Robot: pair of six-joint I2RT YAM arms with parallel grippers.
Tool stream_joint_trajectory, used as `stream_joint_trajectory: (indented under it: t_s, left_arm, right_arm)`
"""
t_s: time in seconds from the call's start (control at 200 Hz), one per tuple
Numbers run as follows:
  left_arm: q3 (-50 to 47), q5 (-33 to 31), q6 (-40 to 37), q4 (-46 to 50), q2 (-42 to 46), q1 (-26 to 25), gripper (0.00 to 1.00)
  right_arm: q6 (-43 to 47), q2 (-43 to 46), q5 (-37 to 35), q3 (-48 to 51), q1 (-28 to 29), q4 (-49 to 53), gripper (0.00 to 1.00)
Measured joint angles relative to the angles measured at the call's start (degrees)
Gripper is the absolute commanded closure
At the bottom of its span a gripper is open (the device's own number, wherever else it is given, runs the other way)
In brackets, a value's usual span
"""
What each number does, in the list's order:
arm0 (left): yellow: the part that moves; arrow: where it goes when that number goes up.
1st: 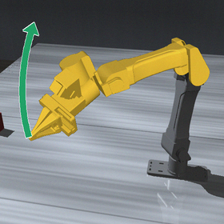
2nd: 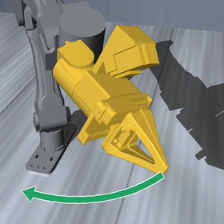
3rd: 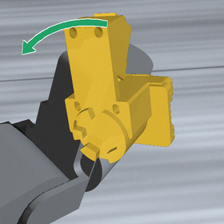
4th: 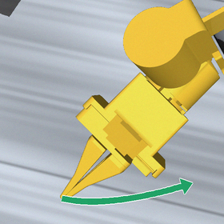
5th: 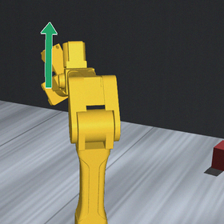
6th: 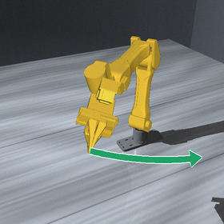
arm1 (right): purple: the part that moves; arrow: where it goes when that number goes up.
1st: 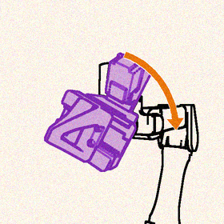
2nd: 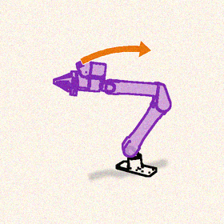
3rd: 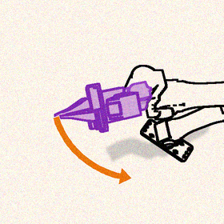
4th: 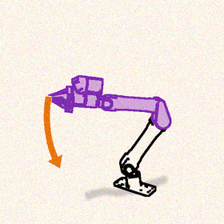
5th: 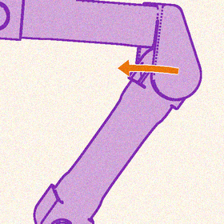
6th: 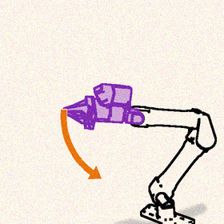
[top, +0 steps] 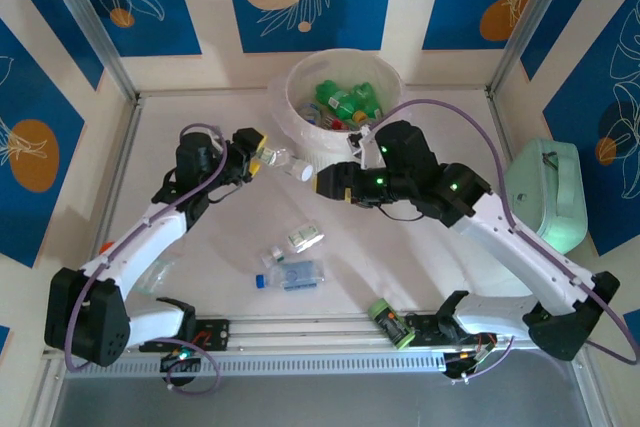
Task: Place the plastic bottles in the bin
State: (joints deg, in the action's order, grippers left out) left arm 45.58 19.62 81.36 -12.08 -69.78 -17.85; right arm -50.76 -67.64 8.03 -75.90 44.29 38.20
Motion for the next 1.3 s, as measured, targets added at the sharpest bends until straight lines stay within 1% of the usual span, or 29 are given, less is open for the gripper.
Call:
stream_joint_trajectory:
  t_s: [0.095,0.205,0.325,0.425,0.535,0.68,0.86,1.005,1.301]
  left_arm:
    - [-1.36,1.36,2.62,-5.9,0.09,0.0,0.4]
    - [-2.25,2.36,5.29,-13.09,0.72,0.0,0.4]
    - [-2.43,3.1,7.34,-20.37,1.36,-0.07,0.4]
    - [-2.47,3.41,8.61,-25.49,1.49,-0.57,0.4]
    - [-2.6,3.96,9.81,-30.03,1.46,-1.16,0.4]
    - [-3.04,4.44,10.36,-34.75,1.36,-1.9,0.4]
    - [-4.42,4.61,10.84,-41.4,-0.11,-2.19,0.41]
    - [-4.72,4.85,11.5,-46.84,-2.8,-2.47,0.42]
    - [-4.72,5.79,11.41,-50.95,-3.87,-3.63,0.43]
  right_arm:
    - [-2.05,-1.95,1.42,-1.05,-0.55,-0.68,0.23]
    - [-4.39,-3.5,4.22,-1.77,-2.4,-2.71,0.2]
    - [-7.54,-4.35,7.08,-1.75,-4.31,-6.47,0.2]
    - [-9.92,-4.66,8.79,-1.73,-5.14,-9.81,0.22]
    - [-11.87,-4.76,10.67,-1.7,-5.57,-12.98,0.26]
    - [-13.62,-5.25,12.96,-1.7,-5.53,-17.25,0.26]
    - [-14.67,-5.75,13.29,-1.53,-5.53,-18.51,0.23]
    - [-16.17,-5.7,13.42,-0.37,-5.22,-20.85,0.23]
    - [-16.76,-5.68,13.2,-0.15,-4.39,-21.05,0.23]
